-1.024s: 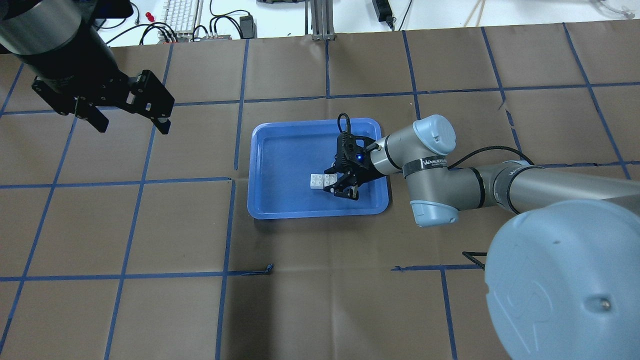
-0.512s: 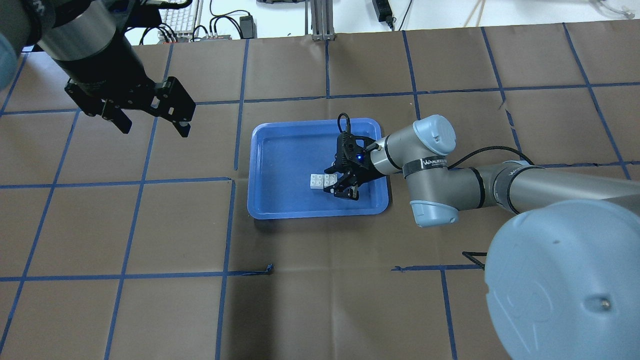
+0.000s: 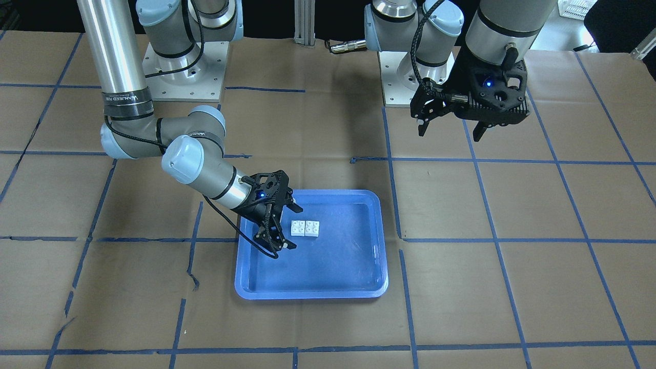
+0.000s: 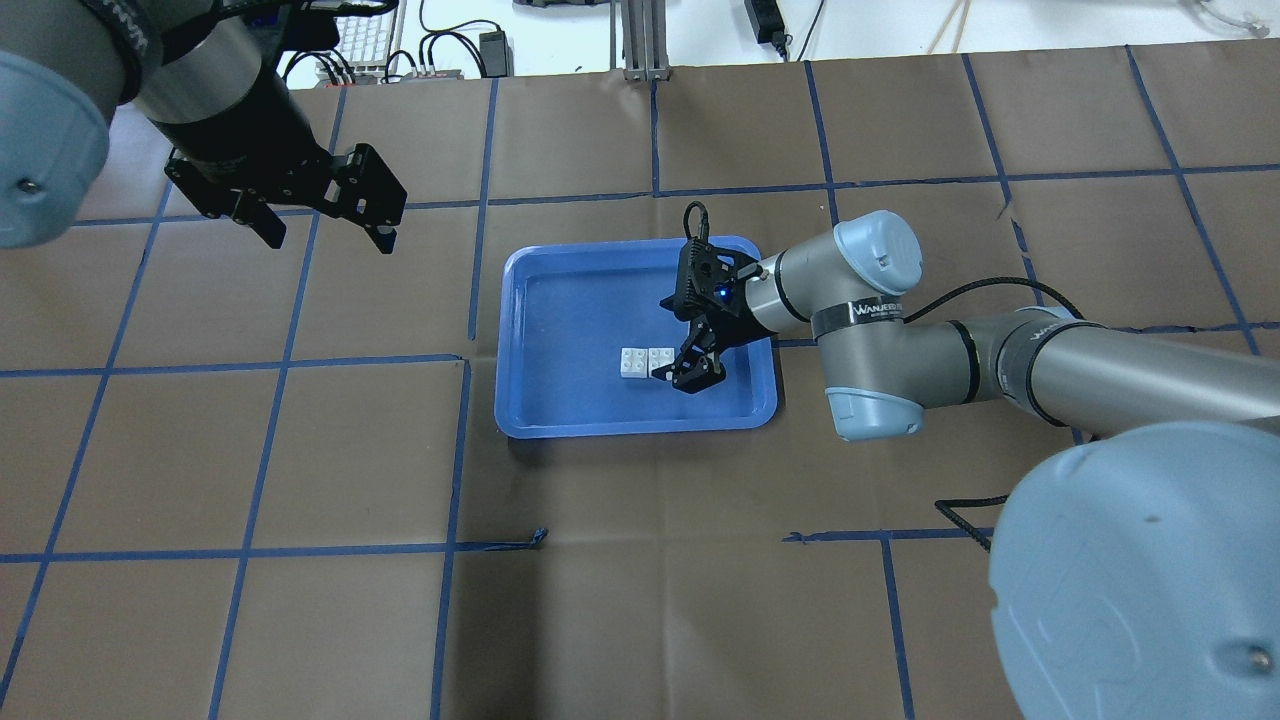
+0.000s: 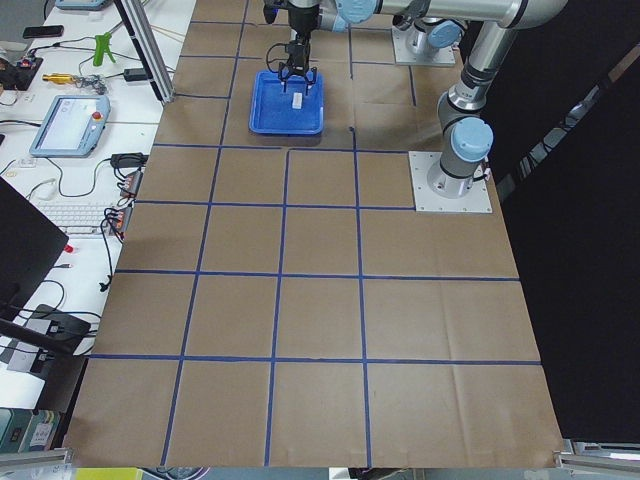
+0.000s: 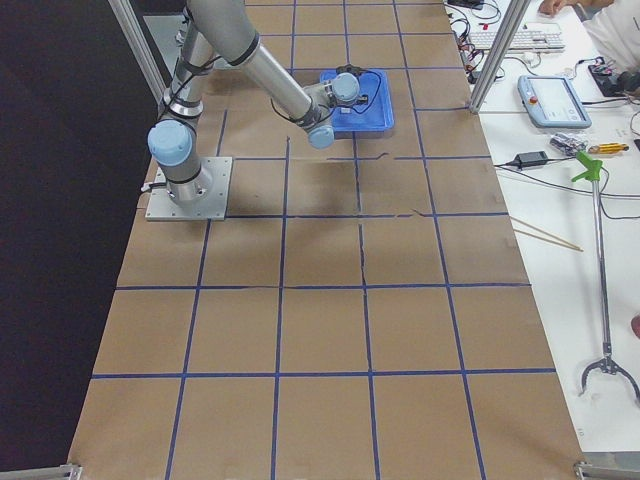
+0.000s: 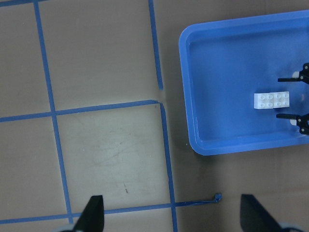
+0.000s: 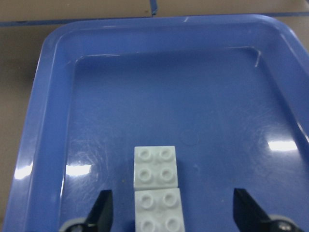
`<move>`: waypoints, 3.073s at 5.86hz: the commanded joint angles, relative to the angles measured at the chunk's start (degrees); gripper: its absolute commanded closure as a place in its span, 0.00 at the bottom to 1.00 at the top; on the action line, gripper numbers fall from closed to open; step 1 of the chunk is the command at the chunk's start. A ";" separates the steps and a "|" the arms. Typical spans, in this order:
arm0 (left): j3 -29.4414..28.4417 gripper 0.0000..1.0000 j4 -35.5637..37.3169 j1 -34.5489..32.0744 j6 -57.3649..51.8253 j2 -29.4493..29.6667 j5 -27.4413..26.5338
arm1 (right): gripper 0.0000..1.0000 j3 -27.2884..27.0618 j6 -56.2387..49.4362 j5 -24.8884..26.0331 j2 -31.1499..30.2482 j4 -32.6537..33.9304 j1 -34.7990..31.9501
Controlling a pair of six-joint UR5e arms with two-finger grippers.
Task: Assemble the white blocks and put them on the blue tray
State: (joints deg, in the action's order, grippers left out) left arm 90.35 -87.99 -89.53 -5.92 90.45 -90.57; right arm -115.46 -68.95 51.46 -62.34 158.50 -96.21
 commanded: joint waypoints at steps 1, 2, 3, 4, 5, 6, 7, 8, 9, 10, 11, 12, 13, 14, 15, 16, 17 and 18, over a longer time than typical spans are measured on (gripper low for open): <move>1.06 0.01 5.43 -0.20 6.39 3.05 -0.48 | 0.00 1.98 2.15 3.71 -4.95 -10.07 1.54; 1.23 0.01 7.12 -0.29 8.79 4.55 -0.31 | 0.00 4.51 2.24 5.65 -8.38 -20.32 2.95; 1.67 0.01 7.31 -0.55 8.64 3.52 -0.48 | 0.00 7.59 3.20 8.80 -11.46 -31.21 3.74; 1.41 0.01 7.66 -0.12 7.86 3.16 -0.40 | 0.00 10.40 8.52 13.96 -14.01 -38.89 4.54; 1.67 0.01 6.62 -0.72 7.85 2.55 -0.57 | 0.00 12.69 13.10 18.80 -15.69 -43.67 5.76; 1.33 0.01 4.00 -0.47 7.85 0.45 -0.48 | 0.00 15.06 16.27 22.85 -17.27 -49.37 7.25; -0.59 0.01 -1.60 0.06 7.85 -0.79 -0.48 | 0.00 18.57 20.57 26.20 -19.20 -55.08 8.40; -1.13 0.01 -2.70 0.06 8.55 -0.80 -0.48 | 0.00 22.08 26.44 29.28 -20.61 -61.58 8.76; -1.84 0.01 -4.36 0.06 8.64 -0.97 -0.48 | 0.00 25.69 35.03 32.70 -21.15 -67.13 9.89; -2.45 0.01 -6.21 -0.03 8.64 -0.89 -0.57 | 0.00 29.46 43.99 34.22 -21.94 -74.58 10.43; -2.72 0.01 -6.66 -0.03 8.64 -1.24 -0.66 | 0.00 32.89 50.95 37.45 -22.03 -78.74 10.26; -2.81 0.01 -6.32 -0.20 8.64 -1.50 -0.75 | 0.00 34.58 61.55 38.18 -22.91 -81.13 9.21; -2.90 0.01 -6.31 -0.03 7.86 -2.11 0.04 | 0.00 34.86 63.57 38.27 -23.78 -81.24 7.37; -2.11 0.01 -6.75 -0.29 7.76 -2.47 0.22 | 0.00 34.69 67.51 38.19 -24.49 -81.33 6.31; -1.67 0.01 -6.93 -0.46 7.41 -2.47 -0.48 | 0.00 34.34 67.72 37.75 -24.32 -81.16 6.04; -1.58 0.01 -6.84 -0.38 5.24 -2.56 -0.48 | 0.00 34.34 67.29 37.66 -24.15 -81.07 6.39; -1.40 0.01 -6.75 -0.55 5.48 -2.38 -0.48 | 0.00 34.25 67.20 37.83 -24.14 -81.07 6.48; -1.66 0.01 -6.75 -0.55 5.65 -2.38 -0.13 | 0.00 34.25 67.20 37.84 -24.14 -81.07 6.48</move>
State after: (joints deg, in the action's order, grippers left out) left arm 88.79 -94.77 -90.04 -0.30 88.03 -90.93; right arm -81.18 -1.73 89.26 -86.50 77.42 -89.78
